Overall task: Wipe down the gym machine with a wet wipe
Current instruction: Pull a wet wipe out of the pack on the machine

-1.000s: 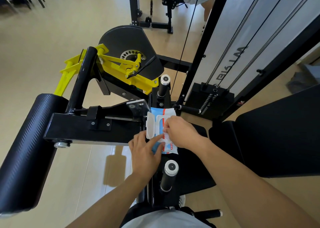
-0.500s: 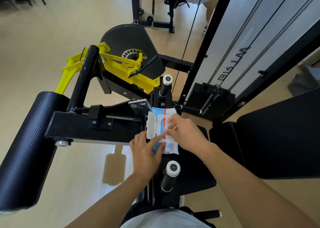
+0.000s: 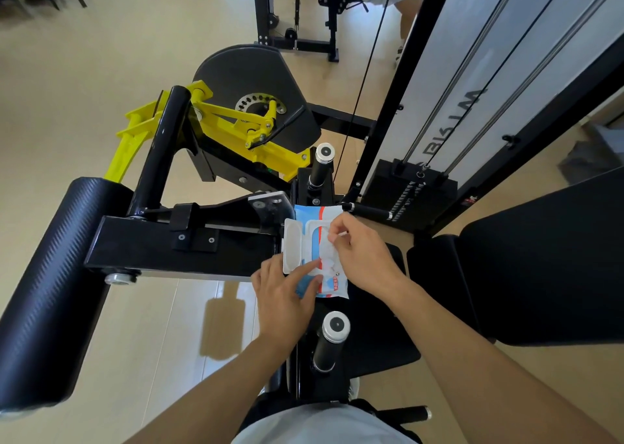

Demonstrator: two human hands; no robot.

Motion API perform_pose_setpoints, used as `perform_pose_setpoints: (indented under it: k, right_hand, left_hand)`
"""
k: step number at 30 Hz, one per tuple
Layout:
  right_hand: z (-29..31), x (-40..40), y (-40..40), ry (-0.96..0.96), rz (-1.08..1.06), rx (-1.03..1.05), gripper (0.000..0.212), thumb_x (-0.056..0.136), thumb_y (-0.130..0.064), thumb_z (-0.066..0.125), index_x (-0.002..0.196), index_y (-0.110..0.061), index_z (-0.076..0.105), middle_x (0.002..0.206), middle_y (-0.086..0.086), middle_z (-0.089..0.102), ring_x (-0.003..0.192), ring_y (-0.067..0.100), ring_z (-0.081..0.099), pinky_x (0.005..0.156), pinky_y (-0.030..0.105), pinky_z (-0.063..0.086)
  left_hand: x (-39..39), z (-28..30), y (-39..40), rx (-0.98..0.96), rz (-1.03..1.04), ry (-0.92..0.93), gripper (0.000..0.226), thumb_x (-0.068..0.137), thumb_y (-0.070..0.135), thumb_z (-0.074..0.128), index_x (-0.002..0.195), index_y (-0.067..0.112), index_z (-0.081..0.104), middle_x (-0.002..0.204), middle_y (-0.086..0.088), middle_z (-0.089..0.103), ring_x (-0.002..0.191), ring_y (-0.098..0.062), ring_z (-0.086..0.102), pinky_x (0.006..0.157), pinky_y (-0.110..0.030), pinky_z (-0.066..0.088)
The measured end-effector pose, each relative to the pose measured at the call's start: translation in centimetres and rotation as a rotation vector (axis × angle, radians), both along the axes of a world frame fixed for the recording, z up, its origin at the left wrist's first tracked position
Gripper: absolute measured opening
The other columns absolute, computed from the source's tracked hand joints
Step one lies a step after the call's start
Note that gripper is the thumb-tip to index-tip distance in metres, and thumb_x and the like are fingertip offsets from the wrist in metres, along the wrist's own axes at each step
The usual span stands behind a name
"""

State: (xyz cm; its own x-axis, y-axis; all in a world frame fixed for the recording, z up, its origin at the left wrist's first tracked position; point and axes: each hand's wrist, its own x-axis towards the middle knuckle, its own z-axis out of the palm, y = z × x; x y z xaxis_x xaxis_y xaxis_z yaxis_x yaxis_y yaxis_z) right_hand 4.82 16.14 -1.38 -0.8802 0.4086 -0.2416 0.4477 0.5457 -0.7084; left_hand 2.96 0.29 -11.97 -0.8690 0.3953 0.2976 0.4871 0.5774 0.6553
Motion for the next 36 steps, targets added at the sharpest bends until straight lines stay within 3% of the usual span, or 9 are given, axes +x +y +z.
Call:
perform_pose_setpoints:
  k: [5, 8, 13, 17, 21, 28, 30, 34, 36]
  right_hand:
    - [0.9, 0.1, 0.0, 0.026, -0.047, -0.091, 0.011, 0.108, -0.031, 0.043, 0.105, -0.021, 0.047, 0.098, -0.005, 0.058, 0.076, -0.005, 0.059, 0.056, 0.014, 0.05]
    - [0.4, 0.0, 0.0, 0.037, -0.171, -0.142, 0.027, 0.098, -0.044, 0.061, 0.11, -0.022, 0.05, 0.105, -0.003, 0.061, 0.091, 0.008, 0.061, 0.067, 0.028, 0.055]
    - [-0.5, -0.4, -0.2, -0.166, -0.162, -0.043, 0.033, 0.09, -0.045, 0.073, 0.096, -0.014, 0.067, 0.086, -0.002, 0.068, 0.069, 0.009, 0.066, 0.055, 0.024, 0.051]
    - [0.3, -0.8, -0.7, 0.039, -0.229, -0.145, 0.02, 0.092, -0.035, 0.072, 0.083, -0.018, 0.067, 0.082, -0.004, 0.069, 0.071, 0.01, 0.067, 0.057, 0.026, 0.052]
    - [1.9, -0.9, -0.8, 0.169, -0.286, -0.345, 0.01, 0.095, -0.026, 0.068, 0.092, -0.017, 0.071, 0.087, 0.002, 0.075, 0.081, 0.016, 0.075, 0.076, 0.045, 0.063]
    - [4.0, -0.4, 1.0, 0.514, -0.513, -0.507, 0.026, 0.089, 0.008, 0.051, 0.081, -0.015, 0.06, 0.089, 0.014, 0.068, 0.078, 0.022, 0.07, 0.068, 0.036, 0.059]
    - [3.0, -0.1, 2.5, 0.396, -0.502, -0.435, 0.022, 0.087, 0.006, 0.054, 0.086, -0.015, 0.057, 0.089, 0.012, 0.063, 0.073, 0.018, 0.062, 0.061, 0.028, 0.05]
    - [-0.6, 1.3, 3.3, -0.223, -0.021, -0.197, 0.025, 0.088, -0.009, 0.069, 0.105, -0.023, 0.059, 0.106, -0.002, 0.063, 0.082, 0.005, 0.06, 0.06, 0.019, 0.045]
    - [-2.2, 1.9, 2.3, -0.228, 0.025, -0.241, 0.033, 0.087, -0.025, 0.078, 0.109, -0.028, 0.054, 0.109, -0.012, 0.063, 0.089, 0.002, 0.067, 0.061, 0.017, 0.054]
  left_hand:
    - [-0.1, 0.0, 0.0, -0.011, 0.007, 0.015, 0.031, 0.081, 0.039, 0.076, 0.112, 0.036, 0.071, 0.114, -0.003, 0.061, 0.109, -0.02, 0.048, 0.088, -0.041, 0.044]
    - [0.0, 0.0, 0.1, -0.018, 0.025, 0.015, 0.029, 0.081, 0.04, 0.075, 0.109, 0.032, 0.075, 0.113, -0.002, 0.062, 0.108, -0.019, 0.048, 0.089, -0.04, 0.042]
    - [0.1, -0.1, 0.1, -0.022, 0.026, 0.011, 0.031, 0.08, 0.034, 0.081, 0.11, 0.03, 0.075, 0.115, -0.003, 0.062, 0.11, -0.021, 0.049, 0.091, -0.041, 0.041]
    - [0.2, 0.1, 0.1, -0.04, 0.022, 0.013, 0.031, 0.081, 0.034, 0.081, 0.111, 0.031, 0.073, 0.115, -0.004, 0.062, 0.11, -0.021, 0.047, 0.092, -0.038, 0.039]
    - [0.2, 0.2, 0.0, -0.063, 0.024, 0.005, 0.027, 0.083, 0.035, 0.08, 0.108, 0.028, 0.073, 0.116, -0.004, 0.061, 0.111, -0.02, 0.046, 0.093, -0.039, 0.041]
    - [0.3, 0.4, 0.1, -0.077, 0.039, 0.002, 0.035, 0.083, 0.036, 0.082, 0.115, 0.03, 0.068, 0.117, -0.003, 0.06, 0.111, -0.02, 0.046, 0.093, -0.043, 0.045]
    - [0.3, 0.4, 0.0, -0.074, 0.042, -0.019, 0.044, 0.084, 0.04, 0.079, 0.124, 0.033, 0.061, 0.117, -0.001, 0.058, 0.112, -0.019, 0.046, 0.095, -0.041, 0.045]
    - [0.2, 0.5, 0.1, -0.099, 0.051, -0.052, 0.056, 0.085, 0.044, 0.076, 0.134, 0.03, 0.054, 0.116, 0.001, 0.057, 0.107, -0.019, 0.048, 0.095, -0.042, 0.046]
    - [0.2, 0.7, 0.1, -0.087, 0.046, -0.051, 0.06, 0.084, 0.044, 0.077, 0.136, 0.031, 0.05, 0.116, 0.001, 0.058, 0.107, -0.019, 0.048, 0.094, -0.043, 0.046]
